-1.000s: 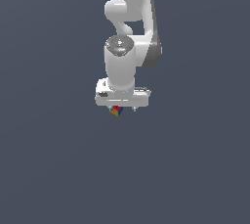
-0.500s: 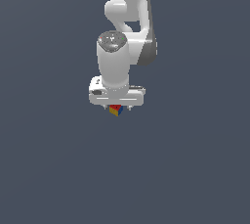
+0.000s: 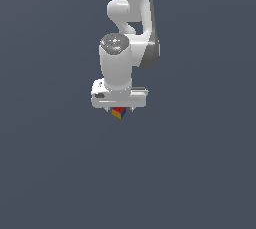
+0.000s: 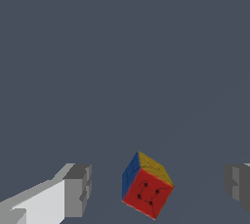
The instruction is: Pick up the object and move it to a goal position.
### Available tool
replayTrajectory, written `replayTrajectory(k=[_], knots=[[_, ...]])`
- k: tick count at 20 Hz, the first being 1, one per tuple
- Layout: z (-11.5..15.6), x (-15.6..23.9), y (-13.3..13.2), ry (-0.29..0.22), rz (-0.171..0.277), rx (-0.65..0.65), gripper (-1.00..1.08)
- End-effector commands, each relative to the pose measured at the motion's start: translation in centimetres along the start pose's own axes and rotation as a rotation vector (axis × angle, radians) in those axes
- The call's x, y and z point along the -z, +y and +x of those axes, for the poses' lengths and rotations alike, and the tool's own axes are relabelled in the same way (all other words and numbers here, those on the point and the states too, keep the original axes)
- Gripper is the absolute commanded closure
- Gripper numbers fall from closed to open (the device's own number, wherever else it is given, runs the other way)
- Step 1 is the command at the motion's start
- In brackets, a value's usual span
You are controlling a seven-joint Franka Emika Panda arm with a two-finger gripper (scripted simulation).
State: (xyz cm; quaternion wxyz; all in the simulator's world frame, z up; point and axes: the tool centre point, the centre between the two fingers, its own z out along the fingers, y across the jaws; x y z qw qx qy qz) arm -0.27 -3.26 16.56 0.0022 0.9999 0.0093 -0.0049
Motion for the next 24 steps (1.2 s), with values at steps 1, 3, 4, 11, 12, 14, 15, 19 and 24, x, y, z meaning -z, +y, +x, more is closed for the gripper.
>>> replayTrajectory(k=[1, 3, 4, 11, 12, 14, 15, 19, 24], knots=[[-0.3, -0.3, 0.1, 0.0, -0.001, 0.033, -0.92], [-0.5, -0.7, 0.2, 0.0, -0.001, 0.067, -0.92], [-0.7, -0.8, 0.3, 0.0, -0.001, 0.086, -0.92], [-2.0, -2.4, 0.7, 0.0, -0.003, 0.253, -0.92], [-2.2, -2.6, 0.7, 0.0, -0.004, 0.279, -0.92], [-2.6, -3.0, 0.8, 0.001, -0.004, 0.332, -0.92], [-2.8, -3.3, 0.9, 0.001, -0.004, 0.358, -0.92], [-3.7, -4.2, 1.0, 0.001, -0.005, 0.464, -0.92], [-4.9, -5.2, 1.2, 0.002, -0.005, 0.596, -0.92]])
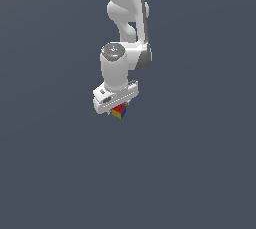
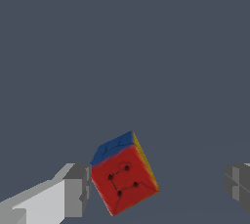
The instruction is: Pick up the object and move it to a goal position.
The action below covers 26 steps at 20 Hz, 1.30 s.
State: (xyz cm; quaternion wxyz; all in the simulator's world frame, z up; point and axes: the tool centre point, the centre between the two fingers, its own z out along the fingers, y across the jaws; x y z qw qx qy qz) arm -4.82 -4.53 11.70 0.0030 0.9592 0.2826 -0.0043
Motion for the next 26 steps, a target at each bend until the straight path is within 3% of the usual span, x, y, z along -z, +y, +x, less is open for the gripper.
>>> replayTrajectory(k=[1, 14, 26], knots=[[-0.5, -0.5, -0.3, 0.001, 0.0, 0.068, -0.92], [-3.0, -2.8, -1.7, 0.007, 0.0, 0.375, -0.92], [-3.7, -3.4, -2.2, 0.011, 0.001, 0.474, -0.92]])
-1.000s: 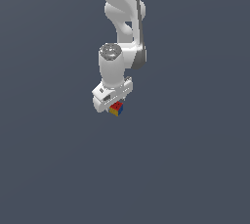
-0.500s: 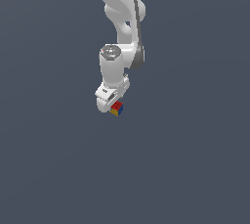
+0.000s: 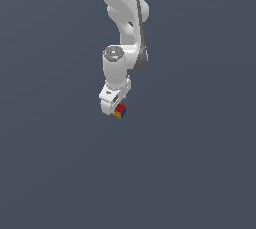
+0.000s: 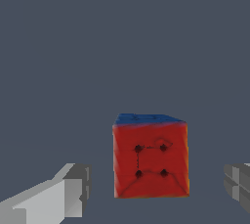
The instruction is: Pick up the object and move it to a goal position.
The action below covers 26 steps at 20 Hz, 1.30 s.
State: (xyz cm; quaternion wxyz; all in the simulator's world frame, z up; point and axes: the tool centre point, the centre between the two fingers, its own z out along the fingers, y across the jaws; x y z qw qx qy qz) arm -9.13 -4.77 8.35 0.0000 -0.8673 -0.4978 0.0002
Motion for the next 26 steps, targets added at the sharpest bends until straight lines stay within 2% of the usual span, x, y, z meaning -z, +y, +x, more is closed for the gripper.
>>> replayTrajectory(k=[1, 20, 21, 26], knots=[[0.0, 0.0, 0.0, 0.0, 0.0, 0.0, -0.92], [0.0, -5.0, -0.1, 0.0, 0.0, 0.005, -0.92], [0.0, -5.0, -0.1, 0.0, 0.0, 0.005, 1.08], [0.0, -5.0, -0.1, 0.0, 0.0, 0.005, 1.08]])
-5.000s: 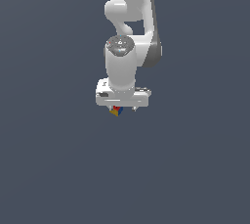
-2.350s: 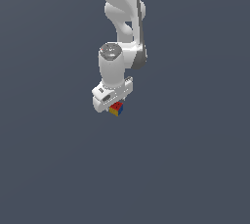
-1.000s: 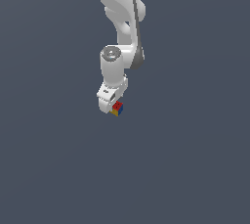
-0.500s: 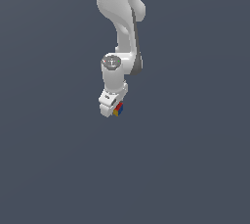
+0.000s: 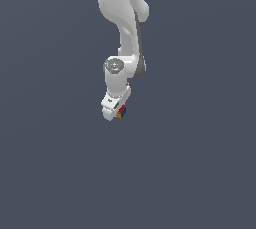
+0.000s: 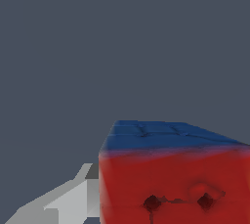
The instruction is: Pick up the object and move it to a goal position.
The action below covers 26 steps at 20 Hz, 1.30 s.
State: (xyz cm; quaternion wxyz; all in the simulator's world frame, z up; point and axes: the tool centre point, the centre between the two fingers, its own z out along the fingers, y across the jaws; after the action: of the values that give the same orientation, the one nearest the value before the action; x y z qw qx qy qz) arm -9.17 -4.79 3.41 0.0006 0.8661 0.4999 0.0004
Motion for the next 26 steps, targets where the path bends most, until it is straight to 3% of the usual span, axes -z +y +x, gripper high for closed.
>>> replayTrajectory(k=[1, 14, 26], knots=[[0.0, -0.1, -0.1, 0.0, 0.002, 0.0, 1.08], [-0.5, 1.8, 1.3, 0.001, 0.0, 0.0, 1.08], [-2.4, 9.6, 6.7, 0.003, 0.002, 0.001, 1.08]])
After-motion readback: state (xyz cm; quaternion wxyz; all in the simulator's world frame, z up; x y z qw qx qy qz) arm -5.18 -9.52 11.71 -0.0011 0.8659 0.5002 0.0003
